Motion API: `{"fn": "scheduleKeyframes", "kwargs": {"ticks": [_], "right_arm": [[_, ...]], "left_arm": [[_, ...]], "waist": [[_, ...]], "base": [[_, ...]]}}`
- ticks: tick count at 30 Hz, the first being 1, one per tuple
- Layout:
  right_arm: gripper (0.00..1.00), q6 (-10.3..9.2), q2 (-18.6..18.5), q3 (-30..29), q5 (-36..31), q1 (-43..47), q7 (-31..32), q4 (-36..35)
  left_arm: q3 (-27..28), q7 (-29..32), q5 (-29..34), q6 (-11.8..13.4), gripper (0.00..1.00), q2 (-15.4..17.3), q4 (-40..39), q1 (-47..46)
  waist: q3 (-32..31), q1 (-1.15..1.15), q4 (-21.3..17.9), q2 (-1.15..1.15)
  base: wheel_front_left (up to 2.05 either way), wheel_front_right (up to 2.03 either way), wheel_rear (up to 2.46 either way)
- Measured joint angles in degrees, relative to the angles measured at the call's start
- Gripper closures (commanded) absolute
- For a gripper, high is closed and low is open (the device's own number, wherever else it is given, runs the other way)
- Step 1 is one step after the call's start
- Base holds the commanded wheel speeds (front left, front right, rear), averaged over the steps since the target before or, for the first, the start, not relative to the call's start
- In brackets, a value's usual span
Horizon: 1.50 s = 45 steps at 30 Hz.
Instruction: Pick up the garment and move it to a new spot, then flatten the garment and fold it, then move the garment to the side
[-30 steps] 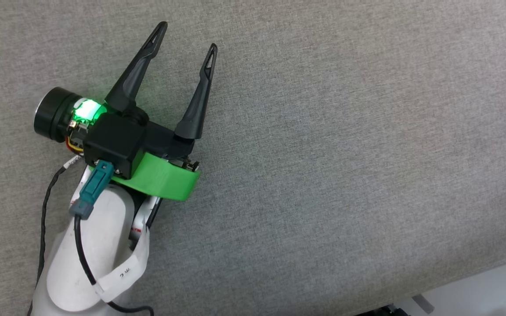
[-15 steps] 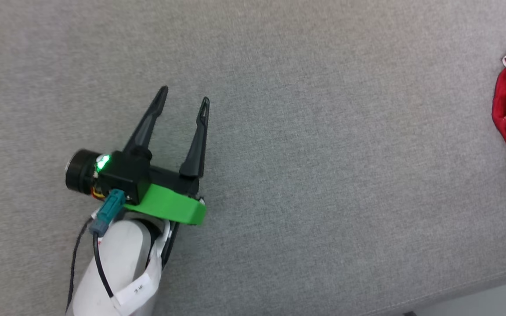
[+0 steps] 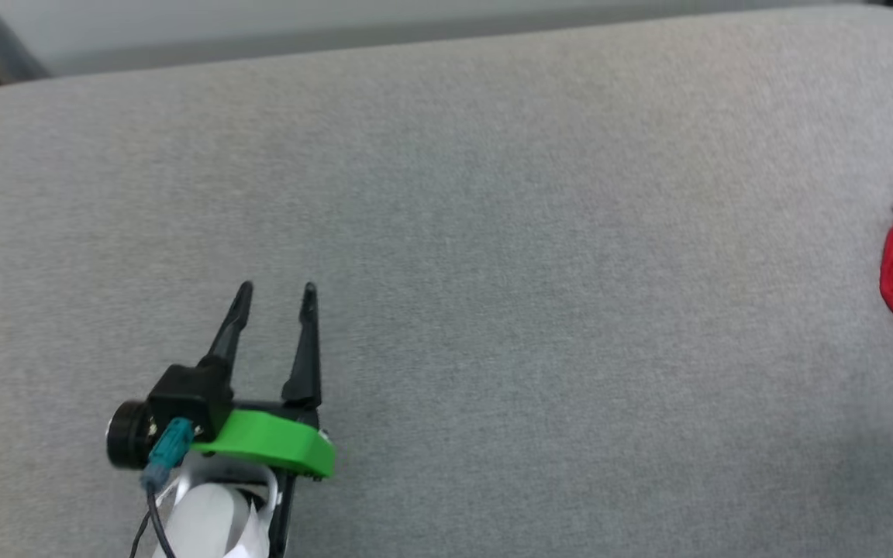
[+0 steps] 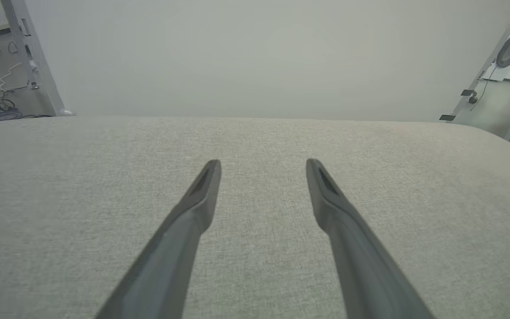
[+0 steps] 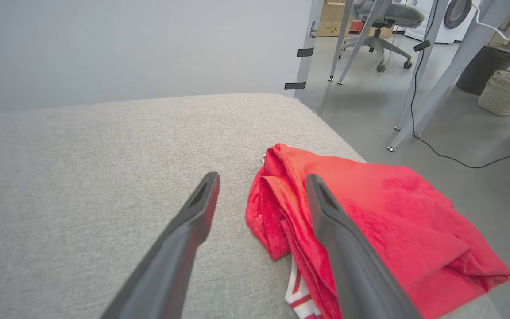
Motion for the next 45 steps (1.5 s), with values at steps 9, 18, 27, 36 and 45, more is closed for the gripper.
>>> {"fn": "scheduleKeyframes", "kwargs": {"ticks": [9,18,27,36,45], "right_arm": [[0.0,0.0,6.6,7.3,-0.6,9.2,5.7,-15.6],[0.0,0.0,8.7,12.8,-0.5,16.2,9.5,-24.9],[0.0,0.0,10.0,13.8,-0.8,21.4,12.1,-28.6],[0.0,0.0,10.5,15.7,-0.9,21.9,12.7,-30.6],[0.0,0.0,10.6,16.3,-1.2,21.9,12.8,-30.9]], "left_arm": [[4.9,0.0,-0.1,0.8,0.0,0.2,0.0,5.3],[6.1,0.0,0.0,0.1,0.0,0.3,1.2,9.4],[4.4,0.0,0.8,-1.1,0.0,0.0,2.6,11.8],[4.1,0.0,0.9,-1.2,0.0,-0.1,2.7,11.9],[4.1,0.0,0.9,-1.2,0.0,-0.1,2.6,11.6]], "waist": [[-6.5,0.0,5.3,0.0],[-12.7,0.0,8.6,0.0],[-16.3,0.0,9.4,0.0],[-15.8,0.0,9.1,0.0],[-15.0,0.0,9.2,0.0]], "base": [[0.0,0.0,0.0],[0.0,0.0,0.0],[0.0,0.0,0.0],[0.0,0.0,0.0],[0.0,0.0,0.0]]}}
